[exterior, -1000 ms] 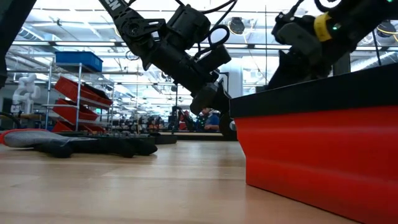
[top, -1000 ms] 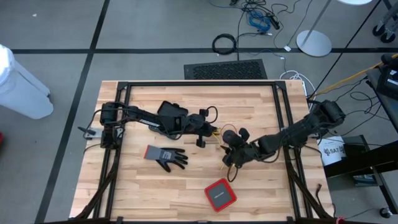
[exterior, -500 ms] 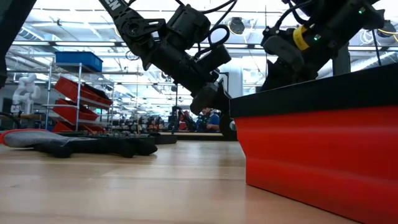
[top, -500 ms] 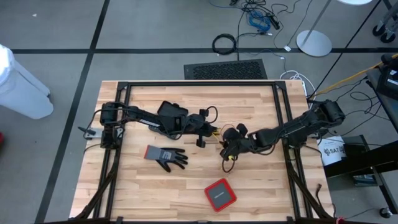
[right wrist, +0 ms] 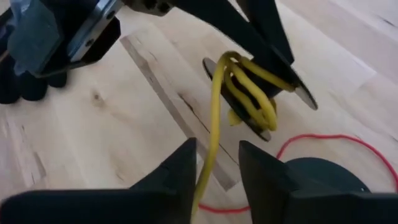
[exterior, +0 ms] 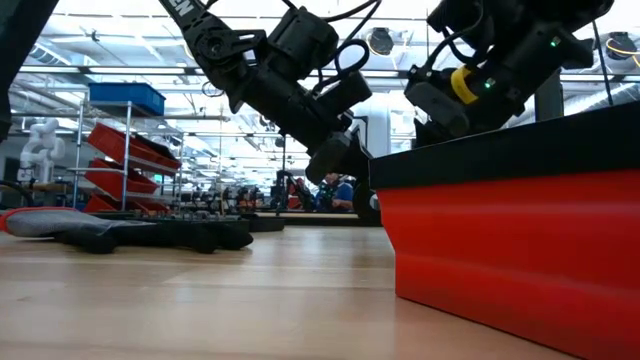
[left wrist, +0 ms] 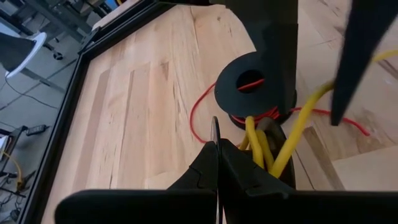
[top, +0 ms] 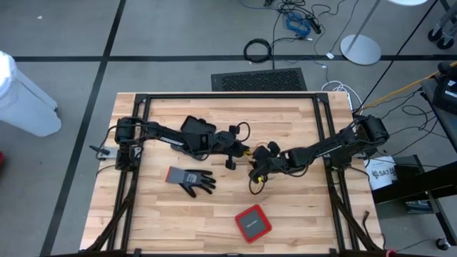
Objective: Coil cords
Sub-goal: Coil the yellow wire onto the spool
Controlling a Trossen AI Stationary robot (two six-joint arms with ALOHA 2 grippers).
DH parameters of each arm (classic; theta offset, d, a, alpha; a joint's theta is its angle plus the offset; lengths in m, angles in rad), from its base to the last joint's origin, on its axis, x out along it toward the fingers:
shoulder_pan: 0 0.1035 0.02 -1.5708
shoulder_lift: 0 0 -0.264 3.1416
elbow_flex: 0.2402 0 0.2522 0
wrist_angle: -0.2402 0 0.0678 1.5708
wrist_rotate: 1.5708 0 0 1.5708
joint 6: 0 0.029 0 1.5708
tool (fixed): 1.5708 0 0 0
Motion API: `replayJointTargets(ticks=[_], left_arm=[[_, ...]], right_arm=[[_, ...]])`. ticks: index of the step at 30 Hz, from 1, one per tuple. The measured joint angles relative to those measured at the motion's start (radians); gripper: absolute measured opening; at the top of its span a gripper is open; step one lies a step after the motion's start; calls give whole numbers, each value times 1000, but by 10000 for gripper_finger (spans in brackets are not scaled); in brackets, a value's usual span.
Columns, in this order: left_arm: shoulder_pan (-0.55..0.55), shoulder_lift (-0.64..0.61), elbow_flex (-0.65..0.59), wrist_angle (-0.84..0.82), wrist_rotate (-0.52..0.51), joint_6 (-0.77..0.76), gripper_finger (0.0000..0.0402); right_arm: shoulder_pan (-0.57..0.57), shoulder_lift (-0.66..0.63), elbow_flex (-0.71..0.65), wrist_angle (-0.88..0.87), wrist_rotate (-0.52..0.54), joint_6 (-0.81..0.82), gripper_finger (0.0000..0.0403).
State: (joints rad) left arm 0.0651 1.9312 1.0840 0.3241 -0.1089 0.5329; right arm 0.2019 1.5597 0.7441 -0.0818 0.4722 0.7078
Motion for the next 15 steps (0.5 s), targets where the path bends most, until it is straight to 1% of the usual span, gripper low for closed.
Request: replayJointTargets(ticks=[2, 5, 6, 11, 15], left_arm=[[0, 0, 0, -1, 0, 0, 0], [0, 0, 0, -1, 0, 1, 0], [0, 0, 0, -1, 0, 1, 0], [0, 0, 0, -8, 0, 2, 0], [0, 0, 0, -29, 0, 6, 0]], right_arm=[[0, 0, 0, 1, 0, -14, 81], [0, 0, 0, 4, 0, -40, 23], [0, 0, 0, 4, 0, -50, 12], [2, -3, 0, 3, 3, -63, 4], [17, -40, 1, 3, 49, -90, 2]])
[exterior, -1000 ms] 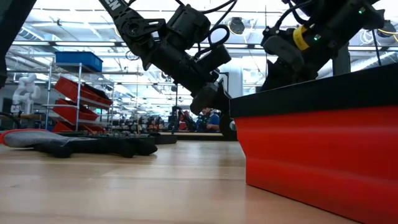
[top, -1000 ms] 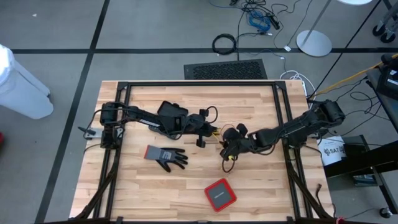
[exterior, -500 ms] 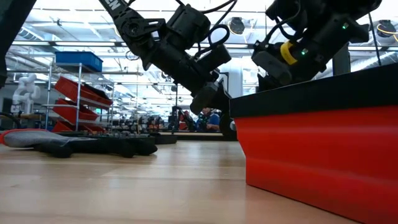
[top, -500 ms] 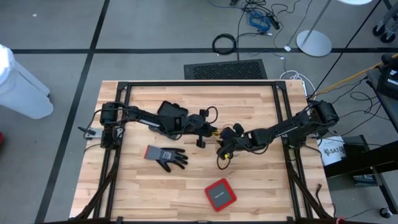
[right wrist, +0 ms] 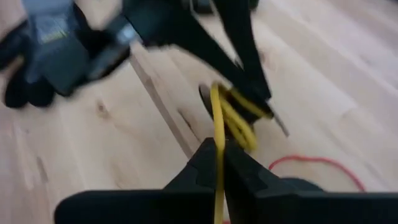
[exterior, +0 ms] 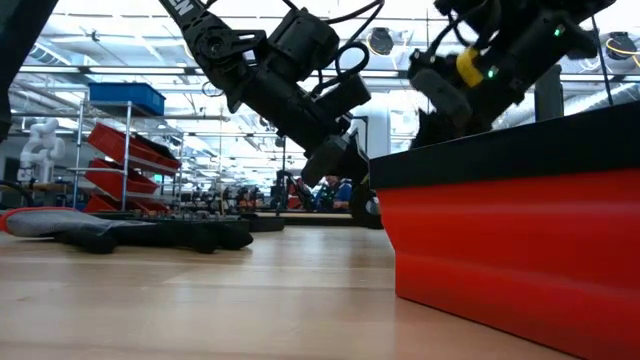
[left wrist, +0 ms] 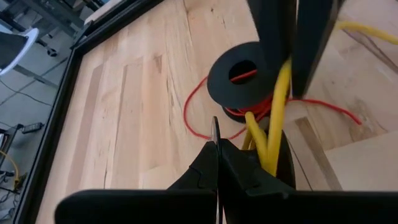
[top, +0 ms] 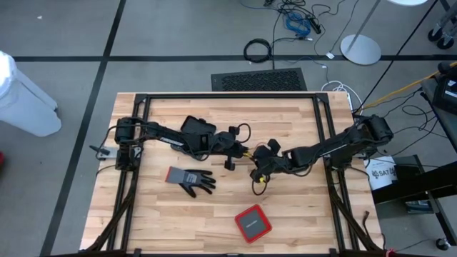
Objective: Coil cords
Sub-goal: Coil the yellow wire onto the spool
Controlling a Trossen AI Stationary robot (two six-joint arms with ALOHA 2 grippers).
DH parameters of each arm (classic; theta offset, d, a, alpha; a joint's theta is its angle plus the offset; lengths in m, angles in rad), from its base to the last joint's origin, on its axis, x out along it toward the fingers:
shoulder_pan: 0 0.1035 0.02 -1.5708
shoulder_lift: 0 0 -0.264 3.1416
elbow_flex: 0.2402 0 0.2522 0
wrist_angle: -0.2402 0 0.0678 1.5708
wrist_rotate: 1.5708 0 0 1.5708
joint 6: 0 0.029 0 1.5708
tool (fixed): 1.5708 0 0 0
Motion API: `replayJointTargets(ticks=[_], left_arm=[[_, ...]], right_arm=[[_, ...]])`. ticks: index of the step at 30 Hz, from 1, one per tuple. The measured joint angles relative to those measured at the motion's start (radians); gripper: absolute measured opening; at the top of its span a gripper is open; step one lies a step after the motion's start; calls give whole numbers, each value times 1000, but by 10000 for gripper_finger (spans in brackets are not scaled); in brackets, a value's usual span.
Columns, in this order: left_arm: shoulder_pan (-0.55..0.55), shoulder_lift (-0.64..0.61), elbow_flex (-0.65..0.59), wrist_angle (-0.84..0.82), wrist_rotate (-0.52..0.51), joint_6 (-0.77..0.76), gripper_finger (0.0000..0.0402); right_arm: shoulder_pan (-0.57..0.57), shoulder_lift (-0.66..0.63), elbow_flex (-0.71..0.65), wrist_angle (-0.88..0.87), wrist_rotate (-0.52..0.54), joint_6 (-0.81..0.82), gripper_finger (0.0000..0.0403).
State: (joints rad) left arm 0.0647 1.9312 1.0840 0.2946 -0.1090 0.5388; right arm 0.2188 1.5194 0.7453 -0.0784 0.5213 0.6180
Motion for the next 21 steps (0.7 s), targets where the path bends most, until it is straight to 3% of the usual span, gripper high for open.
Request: replayJointTargets(ticks=[7, 15, 21], left_arm=[[0, 0, 0, 5, -1, 0, 0], [0, 0, 0, 16, -3, 0, 0], [0, -26, 0, 11, -3, -2, 0]], right_arm=[[20, -91, 13, -56, 67, -29, 1], [46, -130, 13, -318, 131, 115, 1], [78, -142, 13, -343, 217, 146, 0]])
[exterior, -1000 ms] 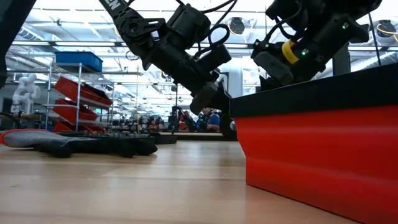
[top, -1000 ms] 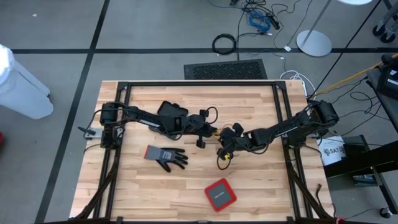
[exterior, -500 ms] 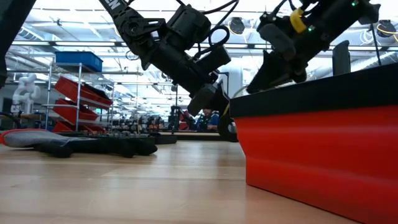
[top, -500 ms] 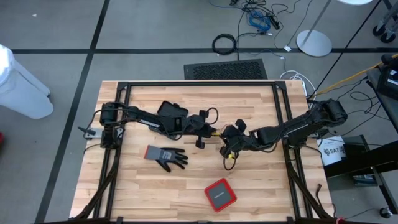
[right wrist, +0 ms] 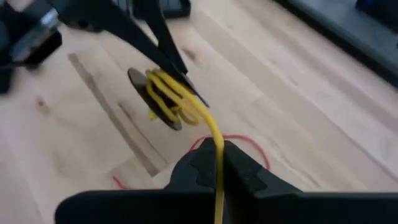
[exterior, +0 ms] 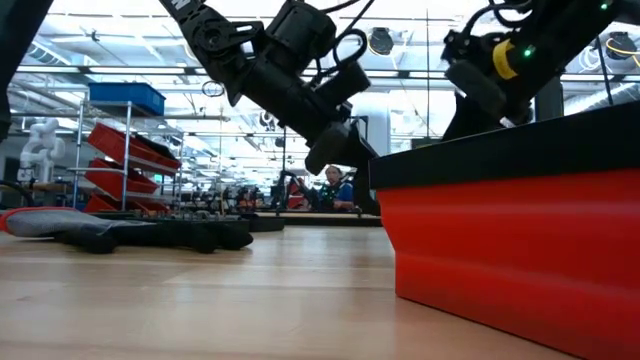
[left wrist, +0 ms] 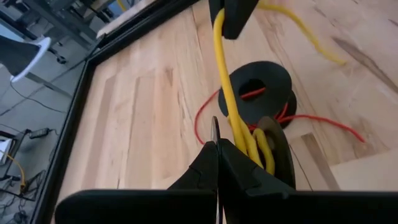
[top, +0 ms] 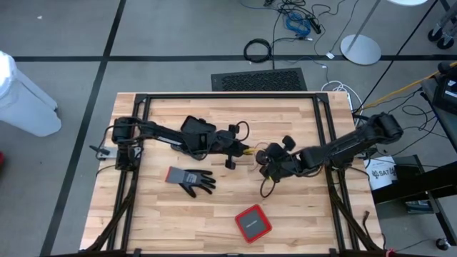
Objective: Coil cords
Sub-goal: Coil the yellow wire onto the spool
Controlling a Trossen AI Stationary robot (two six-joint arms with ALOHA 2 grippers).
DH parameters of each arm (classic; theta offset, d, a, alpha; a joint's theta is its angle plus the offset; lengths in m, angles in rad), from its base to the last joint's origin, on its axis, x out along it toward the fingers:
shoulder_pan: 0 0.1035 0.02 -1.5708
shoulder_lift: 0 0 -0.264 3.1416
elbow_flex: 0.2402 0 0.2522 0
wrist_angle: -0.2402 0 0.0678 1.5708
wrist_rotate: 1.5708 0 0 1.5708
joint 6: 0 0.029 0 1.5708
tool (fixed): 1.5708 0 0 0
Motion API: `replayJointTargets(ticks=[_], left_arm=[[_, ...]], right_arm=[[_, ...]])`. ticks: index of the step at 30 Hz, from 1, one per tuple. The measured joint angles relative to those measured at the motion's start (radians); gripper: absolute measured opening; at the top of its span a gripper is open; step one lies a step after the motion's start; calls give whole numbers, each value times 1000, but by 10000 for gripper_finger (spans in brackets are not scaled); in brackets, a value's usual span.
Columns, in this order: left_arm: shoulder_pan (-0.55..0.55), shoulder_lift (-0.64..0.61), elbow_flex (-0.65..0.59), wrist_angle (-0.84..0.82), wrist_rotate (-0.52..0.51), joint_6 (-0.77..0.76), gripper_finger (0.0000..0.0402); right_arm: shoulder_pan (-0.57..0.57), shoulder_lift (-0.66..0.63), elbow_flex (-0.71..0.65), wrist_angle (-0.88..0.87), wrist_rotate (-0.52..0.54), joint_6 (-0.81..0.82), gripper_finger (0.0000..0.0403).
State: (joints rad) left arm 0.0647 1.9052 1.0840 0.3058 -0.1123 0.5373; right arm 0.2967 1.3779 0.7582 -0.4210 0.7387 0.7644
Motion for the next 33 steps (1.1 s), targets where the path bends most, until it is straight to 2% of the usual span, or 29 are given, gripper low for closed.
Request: replayJointTargets(ticks=[5, 14, 23, 29, 33], left_arm=[[0, -11, 1, -8, 4, 0, 0], [1, -11, 0, 18, 4, -7, 0], [2, -36, 0, 42, 34, -33, 0], [2, -59, 0, 209, 68, -88, 0], [8, -64, -1, 347, 148, -185, 0]], right_arm=[[47, -40, 0, 2, 95, 17, 0], [101, -71, 0, 102, 155, -48, 0], [104, -72, 0, -112, 161, 121, 0], [104, -65, 0, -143, 161, 160, 0], [104, -57, 0, -129, 206, 160, 0]])
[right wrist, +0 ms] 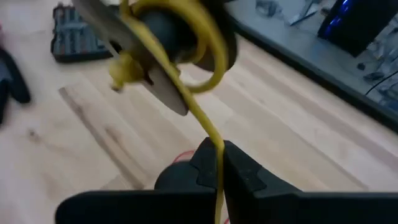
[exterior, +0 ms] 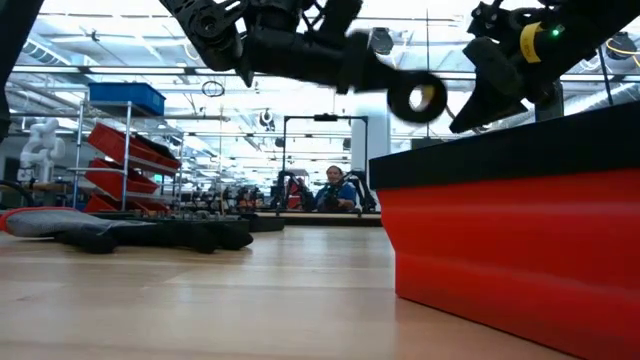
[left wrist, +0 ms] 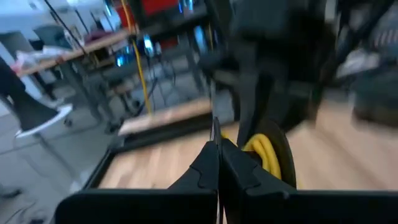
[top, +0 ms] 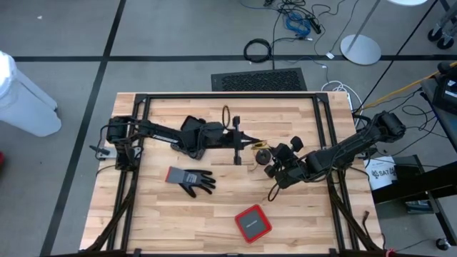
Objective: Coil cords
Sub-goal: Coil the yellow wire onto the spool
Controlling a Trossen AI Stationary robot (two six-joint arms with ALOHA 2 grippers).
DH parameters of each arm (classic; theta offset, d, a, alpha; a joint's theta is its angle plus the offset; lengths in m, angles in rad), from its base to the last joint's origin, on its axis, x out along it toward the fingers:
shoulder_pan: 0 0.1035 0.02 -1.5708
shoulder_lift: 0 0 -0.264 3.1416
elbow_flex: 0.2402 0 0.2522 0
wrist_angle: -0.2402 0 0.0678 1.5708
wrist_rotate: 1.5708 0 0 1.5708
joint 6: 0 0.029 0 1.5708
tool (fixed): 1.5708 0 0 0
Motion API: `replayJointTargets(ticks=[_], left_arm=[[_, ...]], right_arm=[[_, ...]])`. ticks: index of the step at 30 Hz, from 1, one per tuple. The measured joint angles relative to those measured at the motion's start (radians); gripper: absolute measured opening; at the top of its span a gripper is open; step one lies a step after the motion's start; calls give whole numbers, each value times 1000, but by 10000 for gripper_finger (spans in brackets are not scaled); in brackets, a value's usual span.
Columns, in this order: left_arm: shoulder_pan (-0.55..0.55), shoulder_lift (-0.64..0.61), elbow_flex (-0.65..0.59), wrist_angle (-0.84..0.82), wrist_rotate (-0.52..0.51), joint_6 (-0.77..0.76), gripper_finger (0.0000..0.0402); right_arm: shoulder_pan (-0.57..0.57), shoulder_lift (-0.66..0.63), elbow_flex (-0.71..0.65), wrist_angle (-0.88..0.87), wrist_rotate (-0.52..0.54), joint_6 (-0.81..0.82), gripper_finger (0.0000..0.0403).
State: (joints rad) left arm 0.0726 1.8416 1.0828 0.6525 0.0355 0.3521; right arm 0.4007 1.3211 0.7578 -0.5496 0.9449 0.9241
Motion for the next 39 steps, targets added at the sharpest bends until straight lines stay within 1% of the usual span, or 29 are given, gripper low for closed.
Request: replayJointTargets(ticks=[2, 5, 11, 17, 21, 26, 28, 31, 35, 39], left_arm=[[5, 0, 0, 63, 21, -51, 0], [7, 2, 0, 148, 17, -106, 0], [1, 5, -1, 296, -35, -137, 0], [-11, 5, -1, 411, -104, -137, 0], [-10, 5, -1, 489, -120, -138, 0], [-15, 6, 1, 517, -145, -137, 0], [-15, 26, 3, 561, -146, -137, 0], [-14, 62, 14, 580, -153, -127, 0], [-15, 109, 34, 591, -169, -96, 0], [-14, 142, 39, 645, -175, -82, 0]], right_arm=[[0, 3, 0, 8, 28, 0, 0], [0, 3, 0, 60, 80, -39, 0], [-23, 3, 0, 256, 122, -230, 0], [-24, 3, 0, 425, 213, -405, 5], [-37, 7, 1, 489, 222, -459, 5], [-45, 34, 0, 628, 240, -578, 5], [-52, 49, 0, 695, 242, -631, 5], [-61, 74, -2, 768, 239, -693, 5], [-60, 100, -2, 828, 259, -733, 6], [-61, 116, -2, 847, 266, -720, 6]])
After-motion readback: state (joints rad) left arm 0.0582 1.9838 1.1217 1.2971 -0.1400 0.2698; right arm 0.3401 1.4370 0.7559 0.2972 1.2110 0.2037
